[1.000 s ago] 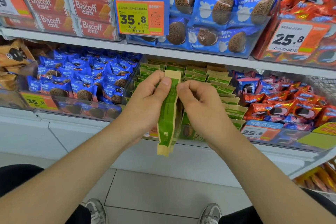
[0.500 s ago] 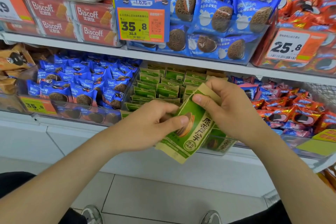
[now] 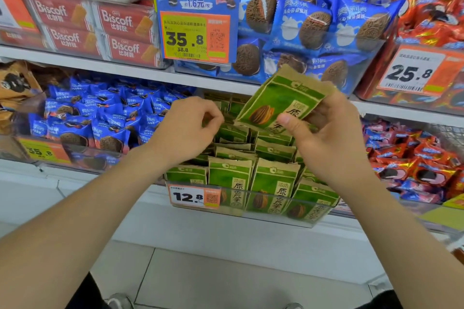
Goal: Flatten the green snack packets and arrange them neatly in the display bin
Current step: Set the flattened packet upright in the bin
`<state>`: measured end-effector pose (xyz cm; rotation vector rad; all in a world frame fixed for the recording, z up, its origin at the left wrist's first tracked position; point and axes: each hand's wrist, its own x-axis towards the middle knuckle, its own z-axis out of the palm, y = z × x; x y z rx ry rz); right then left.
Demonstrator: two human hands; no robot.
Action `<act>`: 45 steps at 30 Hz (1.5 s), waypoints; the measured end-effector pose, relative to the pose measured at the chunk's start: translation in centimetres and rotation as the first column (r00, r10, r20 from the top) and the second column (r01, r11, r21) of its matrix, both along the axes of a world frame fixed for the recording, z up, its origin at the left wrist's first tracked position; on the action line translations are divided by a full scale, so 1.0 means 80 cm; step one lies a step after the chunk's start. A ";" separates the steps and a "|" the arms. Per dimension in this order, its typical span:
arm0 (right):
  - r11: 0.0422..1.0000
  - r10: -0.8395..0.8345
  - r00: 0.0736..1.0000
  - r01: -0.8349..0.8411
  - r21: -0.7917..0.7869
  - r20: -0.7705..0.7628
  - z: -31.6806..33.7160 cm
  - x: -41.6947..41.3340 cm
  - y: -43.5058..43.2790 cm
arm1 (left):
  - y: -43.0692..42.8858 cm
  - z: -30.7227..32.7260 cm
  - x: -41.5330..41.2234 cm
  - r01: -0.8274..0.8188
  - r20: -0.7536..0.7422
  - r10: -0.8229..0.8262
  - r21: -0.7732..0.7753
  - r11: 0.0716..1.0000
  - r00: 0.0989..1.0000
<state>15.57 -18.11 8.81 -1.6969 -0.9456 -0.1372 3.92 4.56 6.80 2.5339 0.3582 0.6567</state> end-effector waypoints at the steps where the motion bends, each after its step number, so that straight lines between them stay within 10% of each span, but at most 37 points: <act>1: 1.000 0.005 1.000 -0.005 -0.019 0.002 -0.005 0.004 0.008 | 0.006 -0.003 0.007 0.003 -0.040 -0.001 0.050 0.999 0.999; 10: 0.936 0.003 0.979 0.069 -0.346 0.203 -0.038 0.030 0.068 | 0.024 -0.010 0.025 -0.007 -0.424 0.088 0.189 0.982 0.902; 17: 0.879 -0.091 0.901 0.273 -0.391 0.424 -0.031 0.035 0.091 | 0.009 -0.015 0.029 -0.051 -0.321 0.120 0.218 0.975 0.940; 23: 0.805 -0.100 0.938 0.273 -0.528 0.332 -0.039 0.053 0.109 | 0.012 -0.016 0.043 0.105 -0.498 0.005 0.193 0.975 0.867; 32: 0.796 0.061 0.966 0.104 -0.597 0.250 -0.045 0.055 0.105 | 0.020 -0.030 0.054 -0.010 -0.253 0.040 0.119 0.993 0.967; 45: 0.279 0.077 0.971 0.198 -0.940 0.227 -0.034 0.027 0.129 | 0.029 -0.034 0.038 -0.029 -0.154 0.026 -0.013 1.000 0.988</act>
